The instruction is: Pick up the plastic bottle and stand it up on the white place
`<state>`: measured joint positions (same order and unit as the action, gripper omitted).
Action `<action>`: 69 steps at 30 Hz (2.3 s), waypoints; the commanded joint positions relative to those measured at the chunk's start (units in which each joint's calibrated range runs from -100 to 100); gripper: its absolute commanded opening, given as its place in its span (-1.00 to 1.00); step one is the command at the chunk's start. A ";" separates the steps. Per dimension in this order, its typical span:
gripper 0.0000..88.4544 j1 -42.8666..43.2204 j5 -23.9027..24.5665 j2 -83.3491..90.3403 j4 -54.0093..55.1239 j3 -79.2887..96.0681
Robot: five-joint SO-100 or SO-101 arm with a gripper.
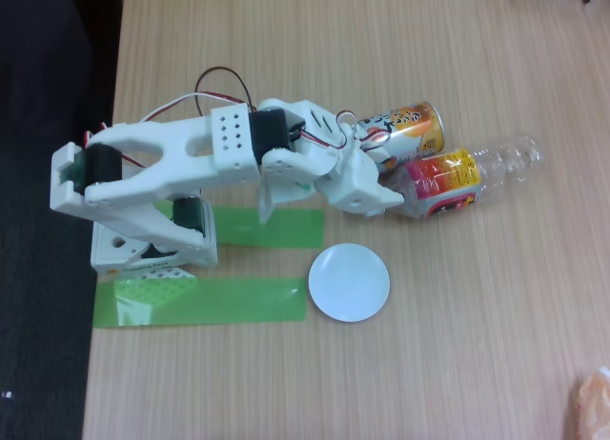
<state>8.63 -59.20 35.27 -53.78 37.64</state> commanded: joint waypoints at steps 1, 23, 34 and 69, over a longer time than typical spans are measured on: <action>-0.45 1.37 -1.18 1.40 2.11 2.15; -0.44 3.67 -0.97 0.72 15.58 20.53; -0.20 3.59 -0.70 -0.62 16.44 22.43; -0.21 3.15 -0.65 -17.25 34.30 19.81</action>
<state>11.92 -60.09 18.01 -20.22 59.87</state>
